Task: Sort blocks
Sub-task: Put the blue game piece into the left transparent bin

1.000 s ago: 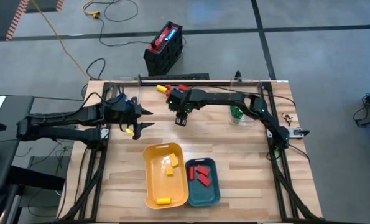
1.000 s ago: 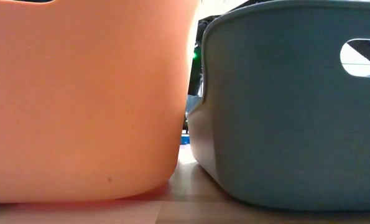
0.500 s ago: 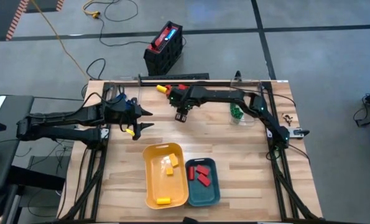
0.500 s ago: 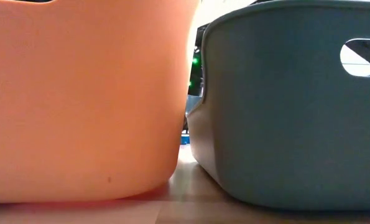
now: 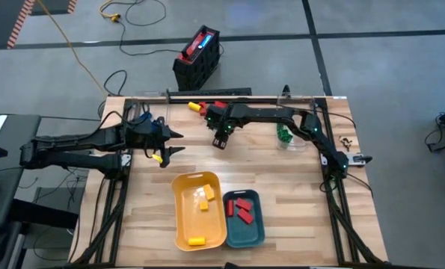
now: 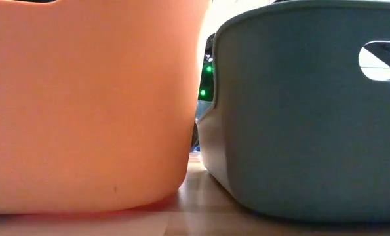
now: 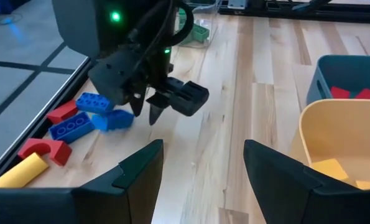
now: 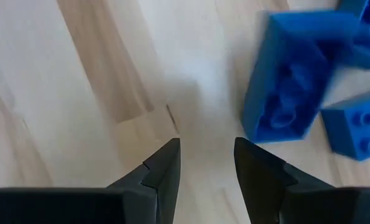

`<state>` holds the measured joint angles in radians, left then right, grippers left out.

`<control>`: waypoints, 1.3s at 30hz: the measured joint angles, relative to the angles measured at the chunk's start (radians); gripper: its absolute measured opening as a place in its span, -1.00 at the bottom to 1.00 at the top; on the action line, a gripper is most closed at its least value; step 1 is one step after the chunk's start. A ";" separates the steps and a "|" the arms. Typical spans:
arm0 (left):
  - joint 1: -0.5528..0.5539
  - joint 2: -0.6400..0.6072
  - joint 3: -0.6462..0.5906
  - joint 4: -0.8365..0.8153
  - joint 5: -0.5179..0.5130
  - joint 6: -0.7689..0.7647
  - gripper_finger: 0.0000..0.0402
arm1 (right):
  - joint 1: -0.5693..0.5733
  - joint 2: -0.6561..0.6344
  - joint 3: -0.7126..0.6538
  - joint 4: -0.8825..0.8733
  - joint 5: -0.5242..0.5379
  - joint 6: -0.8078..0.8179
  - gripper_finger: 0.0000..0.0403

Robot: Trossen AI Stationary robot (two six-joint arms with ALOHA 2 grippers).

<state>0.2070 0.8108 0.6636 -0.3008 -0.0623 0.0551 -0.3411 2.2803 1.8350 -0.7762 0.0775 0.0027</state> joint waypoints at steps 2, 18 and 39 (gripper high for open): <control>0.000 0.000 0.000 0.000 -0.001 -0.008 0.08 | 0.007 -0.001 0.000 -0.039 -0.001 0.001 -0.17; 0.000 0.000 0.000 0.000 -0.006 -0.018 0.08 | 0.001 -0.010 0.084 0.009 -0.007 0.033 -0.17; -0.003 0.000 0.000 0.001 -0.006 -0.041 0.08 | -0.024 0.036 0.093 -0.107 -0.106 0.150 -0.25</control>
<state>0.2039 0.8112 0.6636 -0.3000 -0.0686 0.0141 -0.3650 2.3161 1.9278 -0.8830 -0.0285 0.1530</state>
